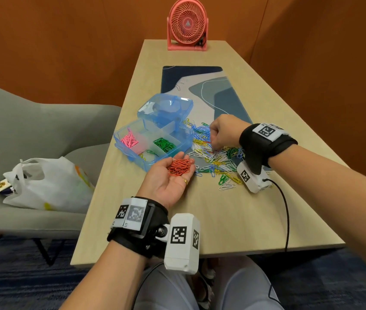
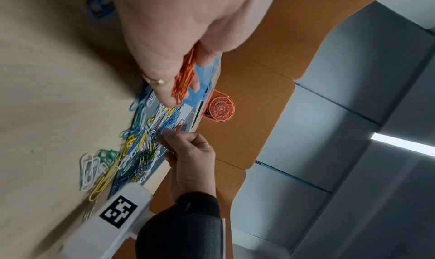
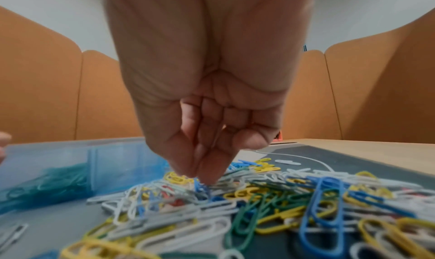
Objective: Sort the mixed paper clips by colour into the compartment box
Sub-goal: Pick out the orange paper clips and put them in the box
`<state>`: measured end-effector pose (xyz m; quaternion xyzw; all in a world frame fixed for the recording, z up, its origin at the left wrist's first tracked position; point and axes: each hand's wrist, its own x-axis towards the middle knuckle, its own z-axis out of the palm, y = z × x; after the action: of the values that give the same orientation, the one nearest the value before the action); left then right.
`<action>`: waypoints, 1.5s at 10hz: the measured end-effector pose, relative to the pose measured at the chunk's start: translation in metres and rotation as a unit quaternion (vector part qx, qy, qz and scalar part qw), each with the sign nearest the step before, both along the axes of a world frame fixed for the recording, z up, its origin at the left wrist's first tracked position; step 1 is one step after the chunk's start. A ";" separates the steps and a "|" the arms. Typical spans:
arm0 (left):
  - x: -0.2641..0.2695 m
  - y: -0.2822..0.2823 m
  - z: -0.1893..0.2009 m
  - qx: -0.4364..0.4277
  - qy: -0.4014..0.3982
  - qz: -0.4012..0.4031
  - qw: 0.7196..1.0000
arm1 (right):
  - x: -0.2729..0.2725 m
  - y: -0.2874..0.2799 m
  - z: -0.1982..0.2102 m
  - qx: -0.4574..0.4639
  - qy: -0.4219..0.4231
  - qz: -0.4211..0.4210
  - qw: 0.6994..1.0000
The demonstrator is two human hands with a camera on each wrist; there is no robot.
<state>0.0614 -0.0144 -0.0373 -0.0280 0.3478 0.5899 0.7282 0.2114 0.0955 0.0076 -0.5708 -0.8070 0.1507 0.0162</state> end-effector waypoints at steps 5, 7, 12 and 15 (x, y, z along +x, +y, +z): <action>0.000 0.001 0.001 -0.002 0.002 0.002 1.000 | -0.003 0.001 -0.004 -0.004 -0.042 0.014 0.999; 0.000 0.001 0.002 -0.004 0.007 0.000 1.000 | -0.005 -0.002 -0.004 -0.011 -0.015 0.006 1.000; 0.002 -0.001 0.004 -0.001 0.007 -0.004 1.000 | -0.010 -0.007 -0.006 -0.011 -0.044 0.003 0.999; 0.013 0.002 0.005 -0.001 -0.016 -0.008 1.000 | -0.014 -0.045 0.039 -0.042 0.089 0.088 0.991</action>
<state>0.0746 -0.0128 -0.0322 -0.0357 0.3372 0.5829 0.7384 0.1973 0.0507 0.0462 -0.4821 -0.8423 0.2356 0.0509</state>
